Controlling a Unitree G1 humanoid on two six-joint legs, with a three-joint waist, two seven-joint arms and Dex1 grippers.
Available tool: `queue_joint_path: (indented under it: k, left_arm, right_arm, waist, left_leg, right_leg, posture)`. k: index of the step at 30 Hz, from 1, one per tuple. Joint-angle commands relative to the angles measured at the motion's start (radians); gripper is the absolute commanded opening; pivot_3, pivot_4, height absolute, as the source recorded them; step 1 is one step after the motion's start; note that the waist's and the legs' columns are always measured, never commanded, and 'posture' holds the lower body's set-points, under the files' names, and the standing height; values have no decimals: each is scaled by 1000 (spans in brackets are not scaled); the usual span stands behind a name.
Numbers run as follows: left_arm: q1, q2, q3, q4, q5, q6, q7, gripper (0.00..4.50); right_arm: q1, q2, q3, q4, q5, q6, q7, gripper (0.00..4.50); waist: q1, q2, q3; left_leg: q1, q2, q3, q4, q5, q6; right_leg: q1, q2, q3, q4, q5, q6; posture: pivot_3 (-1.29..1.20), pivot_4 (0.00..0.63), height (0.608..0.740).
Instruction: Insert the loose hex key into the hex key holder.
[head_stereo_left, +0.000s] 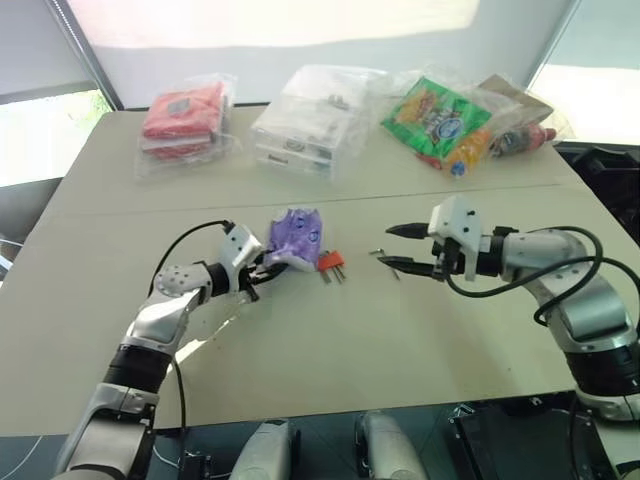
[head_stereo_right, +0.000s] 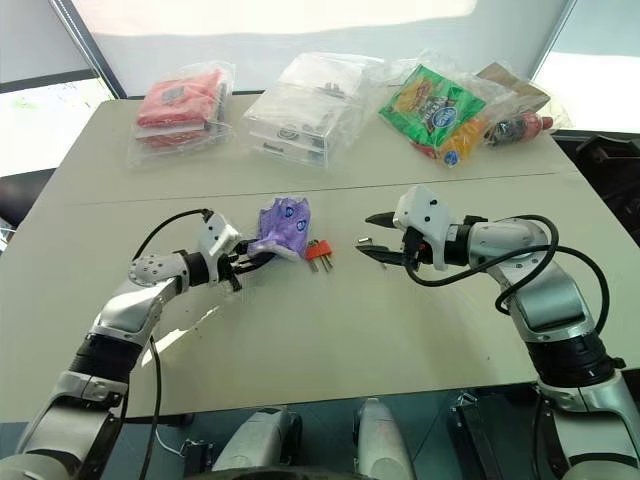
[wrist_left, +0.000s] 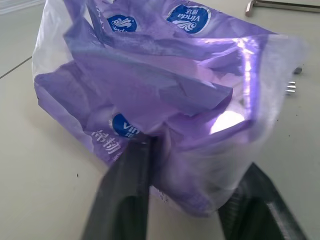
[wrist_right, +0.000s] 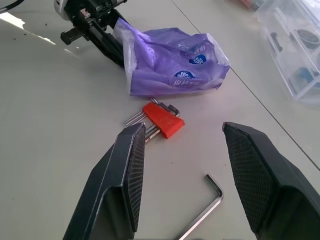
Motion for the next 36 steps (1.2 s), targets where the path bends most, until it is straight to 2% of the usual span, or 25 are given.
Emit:
queue_joint_path:
  k: [1,3,8,11,13,18,26,36]
  left_arm:
    - [7,-3,31,2,4,-4,26,38]
    - [13,-7,47,-7,0,3,54,38]
    - [44,-16,204,-83,20,33,297,38]
    - [77,-13,364,-136,51,89,523,38]
    - [93,-14,432,-166,59,130,614,38]
    - [188,-6,689,-189,76,229,853,38]
    - [234,28,853,-93,41,270,930,38]
    - [208,24,817,-36,-33,253,861,38]
  right_arm:
    - [-17,2,-22,-20,-2,-17,-10,2537]
    - [-16,4,-19,-19,-3,-19,-12,2537]
    - [-18,18,-5,-24,-2,-16,-15,2537]
    - [-19,31,9,-22,1,-17,-10,2537]
    - [-22,36,15,-17,-1,-20,-6,2537]
    - [-56,64,46,23,-9,-38,15,2537]
    - [-98,87,66,77,-26,-70,39,2537]
    - [-93,91,62,71,-31,-70,37,2537]
  waist:
    - [0,0,0]
    - [0,0,0]
    - [-6,0,0]
    - [-7,-1,0]
    - [-8,-1,0]
    - [-7,-1,0]
    - [6,-5,-2]
    - [0,-5,-2]
  left_leg:
    - [0,0,0,0,0,0]
    - [0,0,0,0,0,0]
    - [0,0,0,0,0,0]
    - [-1,0,0,0,1,-1]
    - [-1,0,1,0,1,-2]
    - [-1,0,2,0,1,-2]
    - [-1,-1,-1,1,0,-1]
    - [-1,0,-1,0,1,-2]
  right_leg:
    - [0,0,0,0,0,0]
    - [0,0,0,1,0,0]
    - [-2,0,0,3,0,0]
    - [-5,0,1,5,0,0]
    - [-5,0,1,6,0,0]
    - [-5,0,1,6,0,0]
    - [-2,0,-1,5,0,0]
    - [-3,-2,-1,5,0,0]
  posture:
    - [0,150,740]
    - [0,150,740]
    - [0,150,740]
    - [0,150,740]
    - [0,150,740]
    - [0,150,740]
    - [0,150,740]
    - [0,150,740]
